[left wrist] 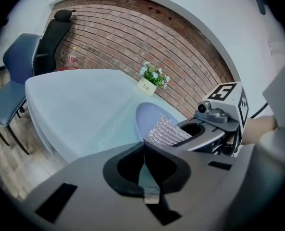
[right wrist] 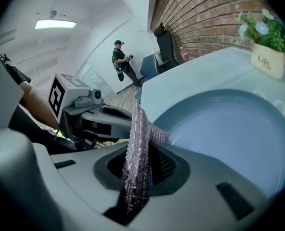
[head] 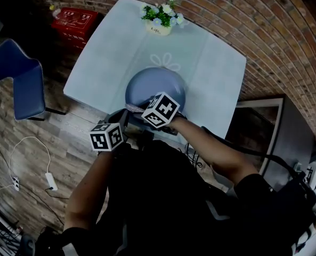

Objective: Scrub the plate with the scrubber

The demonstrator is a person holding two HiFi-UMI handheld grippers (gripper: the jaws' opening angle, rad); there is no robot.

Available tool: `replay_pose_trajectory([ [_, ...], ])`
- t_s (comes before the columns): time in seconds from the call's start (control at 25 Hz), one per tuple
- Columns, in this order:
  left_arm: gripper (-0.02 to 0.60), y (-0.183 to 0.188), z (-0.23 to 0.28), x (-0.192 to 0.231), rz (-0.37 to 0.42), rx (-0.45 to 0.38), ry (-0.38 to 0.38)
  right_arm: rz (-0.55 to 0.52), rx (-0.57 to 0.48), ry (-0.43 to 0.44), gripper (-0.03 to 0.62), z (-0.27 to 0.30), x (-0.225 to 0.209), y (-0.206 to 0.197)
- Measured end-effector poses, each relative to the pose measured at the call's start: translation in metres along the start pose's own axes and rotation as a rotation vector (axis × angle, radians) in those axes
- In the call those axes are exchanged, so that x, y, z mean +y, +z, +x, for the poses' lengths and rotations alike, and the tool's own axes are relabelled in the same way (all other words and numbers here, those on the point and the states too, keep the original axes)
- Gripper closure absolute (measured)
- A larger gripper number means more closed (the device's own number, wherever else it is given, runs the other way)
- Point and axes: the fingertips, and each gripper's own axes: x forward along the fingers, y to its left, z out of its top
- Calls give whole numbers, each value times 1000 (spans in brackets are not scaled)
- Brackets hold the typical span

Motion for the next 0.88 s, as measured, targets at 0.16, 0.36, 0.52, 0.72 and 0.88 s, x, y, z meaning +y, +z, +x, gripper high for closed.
replay_pose_trajectory([
  [0.16,566,2,0,2,-7,-8,2,-9,13,60,526,0,3,-8],
  [0.36,566,1,1,2,18,15,11,-22,25,91,526,-9,5,-13],
  [0.52,566,0,0,2,38,40,12,-45,46,109,526,-12,10,-22],
  [0.72,565,6,-1,6,58,32,12,-63,43,99,526,-17,7,-29],
  [0.88,565,19,0,7,75,32,-5,-44,5,70,526,-25,1,-31],
])
